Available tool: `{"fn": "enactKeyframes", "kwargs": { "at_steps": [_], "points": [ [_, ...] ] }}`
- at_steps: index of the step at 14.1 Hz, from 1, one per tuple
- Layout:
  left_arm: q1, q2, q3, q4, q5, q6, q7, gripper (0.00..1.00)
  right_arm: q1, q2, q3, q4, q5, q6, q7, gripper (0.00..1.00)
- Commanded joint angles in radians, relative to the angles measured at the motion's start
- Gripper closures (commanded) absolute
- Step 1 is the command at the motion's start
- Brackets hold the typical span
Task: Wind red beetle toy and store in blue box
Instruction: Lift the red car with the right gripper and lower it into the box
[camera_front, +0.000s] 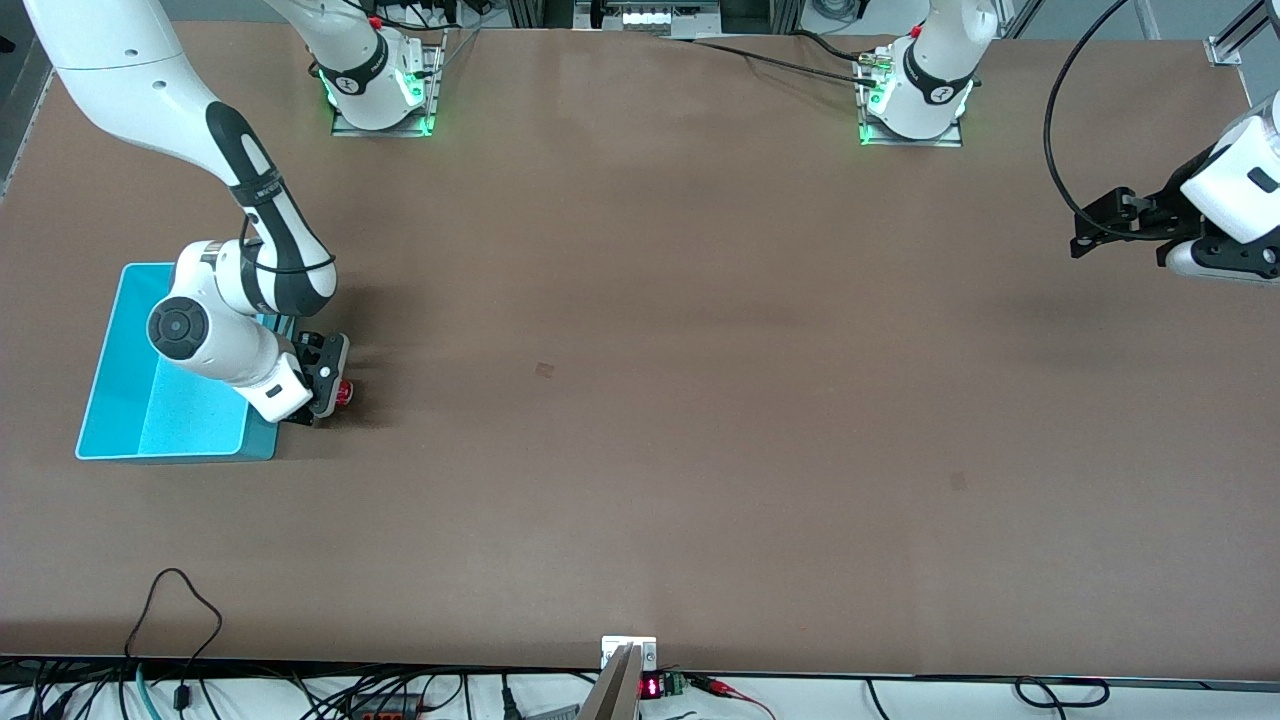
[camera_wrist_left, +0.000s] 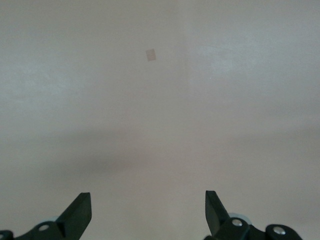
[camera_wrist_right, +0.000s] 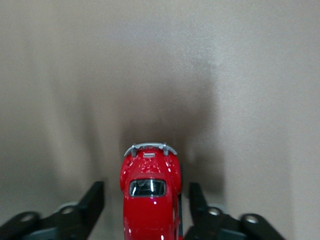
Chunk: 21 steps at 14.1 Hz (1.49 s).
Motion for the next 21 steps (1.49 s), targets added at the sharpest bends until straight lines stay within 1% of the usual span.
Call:
{"fn": "enactKeyframes", "kwargs": {
  "at_steps": [1,2,4,7,8,10,12,13,14,17,19,20,21],
  "points": [
    [-0.006,0.013,-0.008,0.026,0.001,-0.011,0.015,0.0,-0.006,-0.023,0.003,-0.006,-0.016,0.009,-0.003,0.71],
    [-0.006,0.013,-0.008,0.026,0.001,-0.011,0.015,0.0,-0.006,-0.025,0.003,-0.006,-0.016,0.009,-0.004,0.77],
    [-0.003,0.013,-0.008,0.026,0.001,-0.011,0.015,0.0,0.003,-0.052,0.003,-0.003,-0.01,0.007,0.003,0.81],
    [-0.002,0.013,-0.008,0.025,0.001,-0.011,0.015,0.0,0.018,-0.107,0.006,0.03,0.01,0.0,0.032,0.83],
    [-0.002,0.013,-0.008,0.026,0.001,-0.009,0.015,0.0,0.02,-0.12,0.006,0.055,0.047,-0.005,0.051,0.83],
    [-0.002,0.013,-0.008,0.025,0.001,-0.008,0.015,0.0,0.017,-0.14,0.005,0.095,0.198,-0.025,0.051,0.83],
    [-0.002,0.016,-0.008,0.025,0.001,-0.008,0.015,0.0,0.009,-0.152,-0.001,0.128,0.373,-0.025,0.06,0.83],
    [-0.002,0.016,-0.008,0.026,0.001,-0.009,0.015,0.0,0.007,-0.161,-0.007,0.136,0.439,-0.022,0.084,0.83],
    [-0.002,0.017,-0.008,0.026,0.001,-0.006,0.015,0.0,-0.014,-0.166,-0.015,0.136,0.478,-0.02,0.161,0.83],
    [-0.002,0.017,-0.008,0.026,0.003,-0.008,0.015,0.0,-0.087,-0.167,-0.017,0.132,0.467,-0.026,0.443,0.84],
    [-0.002,0.017,-0.008,0.026,0.003,-0.006,0.015,0.0,-0.15,-0.166,-0.017,0.133,0.466,-0.089,0.659,0.84],
    [-0.002,0.017,-0.008,0.026,0.003,-0.008,0.015,0.0,-0.178,-0.167,-0.017,0.135,0.449,-0.124,0.712,0.85],
    [-0.002,0.017,-0.008,0.026,0.003,-0.006,0.015,0.0,-0.202,-0.167,-0.017,0.135,0.426,-0.144,0.723,0.86]
  ]
}}
